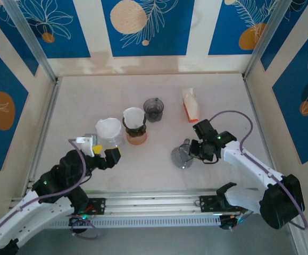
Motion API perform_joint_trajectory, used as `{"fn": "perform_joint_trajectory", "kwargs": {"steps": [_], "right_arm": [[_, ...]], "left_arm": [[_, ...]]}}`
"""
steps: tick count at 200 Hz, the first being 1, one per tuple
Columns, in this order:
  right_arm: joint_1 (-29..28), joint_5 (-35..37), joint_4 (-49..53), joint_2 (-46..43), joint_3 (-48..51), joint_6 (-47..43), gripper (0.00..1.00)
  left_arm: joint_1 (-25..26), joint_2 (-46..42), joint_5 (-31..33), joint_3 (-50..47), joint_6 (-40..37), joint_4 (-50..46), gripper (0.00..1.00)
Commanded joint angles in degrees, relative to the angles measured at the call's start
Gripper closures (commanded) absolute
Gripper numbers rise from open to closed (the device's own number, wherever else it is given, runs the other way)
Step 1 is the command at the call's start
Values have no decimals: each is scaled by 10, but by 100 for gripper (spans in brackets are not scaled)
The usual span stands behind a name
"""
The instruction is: Place the coffee filter in the dripper
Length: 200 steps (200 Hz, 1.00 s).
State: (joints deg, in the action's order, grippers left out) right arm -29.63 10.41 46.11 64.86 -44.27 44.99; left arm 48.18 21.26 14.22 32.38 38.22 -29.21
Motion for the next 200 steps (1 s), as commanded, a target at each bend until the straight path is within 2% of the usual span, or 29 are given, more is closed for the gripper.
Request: {"fn": "perform_joint_trajectory", "kwargs": {"steps": [1,61,138,159,182,200], "right_arm": [[-42,-17,16,18,-43,-19,90],[-174,71,70,125,-151,-24,90],[-239,84,45,193,-169,-14,88],[-242,85,43,194,-167,-11,83],[-240,95,47,185,-165,-8,70],[-232,98,50,169,-166,-6,66]], "left_arm": [[2,-6,7,-1,4,13,0],[2,-5,9,0,2,14,0],[2,-13,12,1,5,2,0],[2,-13,12,1,4,1,0],[2,-12,13,-2,5,2,0],[2,-11,12,-4,7,5,0]]}}
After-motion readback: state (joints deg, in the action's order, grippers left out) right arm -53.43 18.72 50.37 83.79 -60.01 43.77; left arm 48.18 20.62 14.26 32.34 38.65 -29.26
